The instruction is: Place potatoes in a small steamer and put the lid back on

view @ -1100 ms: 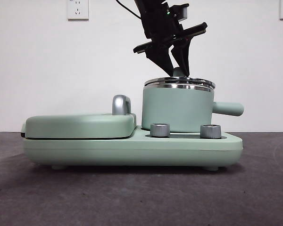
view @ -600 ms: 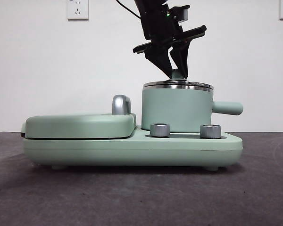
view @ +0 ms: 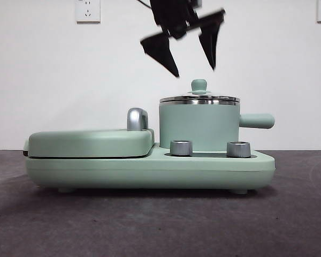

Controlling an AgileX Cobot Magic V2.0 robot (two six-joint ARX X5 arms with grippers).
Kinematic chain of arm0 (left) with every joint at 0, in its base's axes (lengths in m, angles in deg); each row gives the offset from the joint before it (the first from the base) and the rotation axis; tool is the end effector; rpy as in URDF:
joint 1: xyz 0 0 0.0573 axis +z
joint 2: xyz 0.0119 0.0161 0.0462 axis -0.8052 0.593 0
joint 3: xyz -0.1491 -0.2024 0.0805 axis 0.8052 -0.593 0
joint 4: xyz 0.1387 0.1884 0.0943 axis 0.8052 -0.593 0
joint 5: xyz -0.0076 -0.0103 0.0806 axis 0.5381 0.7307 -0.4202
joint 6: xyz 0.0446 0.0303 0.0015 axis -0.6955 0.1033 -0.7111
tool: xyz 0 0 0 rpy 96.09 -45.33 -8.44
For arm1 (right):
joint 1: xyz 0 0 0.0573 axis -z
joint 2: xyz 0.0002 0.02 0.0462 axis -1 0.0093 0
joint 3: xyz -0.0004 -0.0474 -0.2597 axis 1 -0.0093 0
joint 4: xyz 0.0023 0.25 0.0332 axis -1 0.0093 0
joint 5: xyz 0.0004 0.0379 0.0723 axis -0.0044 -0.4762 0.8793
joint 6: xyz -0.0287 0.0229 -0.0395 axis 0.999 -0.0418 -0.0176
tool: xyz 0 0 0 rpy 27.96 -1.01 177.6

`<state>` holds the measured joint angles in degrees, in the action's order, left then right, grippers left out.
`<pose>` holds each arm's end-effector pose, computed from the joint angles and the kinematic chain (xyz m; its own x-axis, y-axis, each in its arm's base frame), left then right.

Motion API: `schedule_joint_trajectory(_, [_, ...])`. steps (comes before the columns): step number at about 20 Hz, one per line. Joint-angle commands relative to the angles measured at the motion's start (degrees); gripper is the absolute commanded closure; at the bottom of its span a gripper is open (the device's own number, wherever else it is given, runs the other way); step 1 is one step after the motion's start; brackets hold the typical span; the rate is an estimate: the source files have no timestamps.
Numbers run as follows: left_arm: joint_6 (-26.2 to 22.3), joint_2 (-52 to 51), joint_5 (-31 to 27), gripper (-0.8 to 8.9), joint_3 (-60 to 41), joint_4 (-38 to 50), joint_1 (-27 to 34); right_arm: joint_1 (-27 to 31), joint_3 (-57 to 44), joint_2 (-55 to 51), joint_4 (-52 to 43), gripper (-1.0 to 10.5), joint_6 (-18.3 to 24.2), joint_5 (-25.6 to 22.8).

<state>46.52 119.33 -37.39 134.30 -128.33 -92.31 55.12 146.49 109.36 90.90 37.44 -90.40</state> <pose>0.3740 -0.2999 0.3626 0.5091 -0.4302 -0.7455 0.5949 0.8018 -0.0564 0.0481 0.0312 0.3704 0.7704 0.4731 -0.4274 -0.3874 0.8797 0.2756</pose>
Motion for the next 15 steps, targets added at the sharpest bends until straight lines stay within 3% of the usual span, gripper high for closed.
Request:
schedule_joint_trajectory(1, [1.57, -3.06, 0.09, 3.47, 4.96, -5.92, -0.28, -0.42, 0.44, 0.37, -0.76, 4.6, -0.52, 1.99])
schedule_joint_trajectory(4, [2.10, -8.04, 0.39, 3.50, 5.22, -12.57, 0.11, -0.42, 0.44, 1.81, -0.79, 4.6, -0.33, 5.51])
schedule_joint_trajectory(8, [2.32, -16.55, 5.29, 3.51, 1.99, -12.96, 0.44, -0.39, 0.44, 4.37, -1.16, 4.6, 0.11, 8.24])
schedule_joint_trajectory(15, [-1.20, -45.66, 5.25, 3.55, -33.24, -12.98, 0.92, -0.42, 0.44, 4.72, -5.42, 4.6, 0.55, 10.23])
